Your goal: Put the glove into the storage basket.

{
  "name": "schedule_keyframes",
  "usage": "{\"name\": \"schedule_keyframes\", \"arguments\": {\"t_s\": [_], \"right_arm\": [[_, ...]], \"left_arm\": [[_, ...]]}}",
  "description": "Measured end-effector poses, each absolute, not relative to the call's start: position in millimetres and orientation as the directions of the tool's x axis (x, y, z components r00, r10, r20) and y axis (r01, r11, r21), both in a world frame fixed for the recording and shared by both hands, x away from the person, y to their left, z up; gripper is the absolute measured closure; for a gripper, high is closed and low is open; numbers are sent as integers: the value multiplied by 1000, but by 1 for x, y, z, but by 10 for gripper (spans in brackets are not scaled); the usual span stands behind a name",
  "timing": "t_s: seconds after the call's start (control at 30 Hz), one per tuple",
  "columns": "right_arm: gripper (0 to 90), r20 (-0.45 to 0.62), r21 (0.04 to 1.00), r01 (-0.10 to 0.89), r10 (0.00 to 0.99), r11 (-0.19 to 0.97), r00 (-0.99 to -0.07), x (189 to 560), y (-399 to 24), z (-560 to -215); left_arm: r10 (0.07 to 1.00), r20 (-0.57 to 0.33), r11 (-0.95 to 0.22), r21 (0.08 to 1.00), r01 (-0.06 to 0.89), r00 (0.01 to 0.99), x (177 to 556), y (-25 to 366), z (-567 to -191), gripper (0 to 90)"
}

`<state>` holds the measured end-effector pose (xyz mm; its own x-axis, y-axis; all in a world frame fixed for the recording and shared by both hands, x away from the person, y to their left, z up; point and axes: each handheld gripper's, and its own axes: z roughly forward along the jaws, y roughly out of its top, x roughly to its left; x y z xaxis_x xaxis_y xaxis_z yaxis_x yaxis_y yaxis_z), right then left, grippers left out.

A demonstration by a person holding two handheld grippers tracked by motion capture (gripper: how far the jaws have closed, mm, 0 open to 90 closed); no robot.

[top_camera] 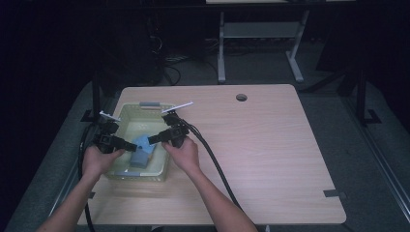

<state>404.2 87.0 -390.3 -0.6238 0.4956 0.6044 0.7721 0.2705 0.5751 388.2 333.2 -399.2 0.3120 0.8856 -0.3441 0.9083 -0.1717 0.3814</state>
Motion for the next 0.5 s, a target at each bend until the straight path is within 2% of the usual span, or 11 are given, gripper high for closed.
{"name": "schedule_keyframes", "arguments": {"t_s": [0.1, 0.17, 0.3, 0.5], "right_arm": [[723, 604, 576, 772, 496, 268, -624, 404, 86, -390], [723, 605, 578, 771, 494, 266, -625, 404, 86, -390], [723, 605, 581, 770, 494, 263, -625, 404, 84, -389], [720, 600, 589, 764, 492, 262, -631, 404, 82, -390]], "left_arm": [[902, -264, -243, 349, 905, 343, 390, 324, -403, 735], [906, -244, -255, 337, 906, 346, 391, 320, -407, 737], [908, -231, -277, 293, 915, 349, 395, 316, -414, 726], [909, -224, -272, 319, 908, 351, 393, 318, -411, 700]]}}
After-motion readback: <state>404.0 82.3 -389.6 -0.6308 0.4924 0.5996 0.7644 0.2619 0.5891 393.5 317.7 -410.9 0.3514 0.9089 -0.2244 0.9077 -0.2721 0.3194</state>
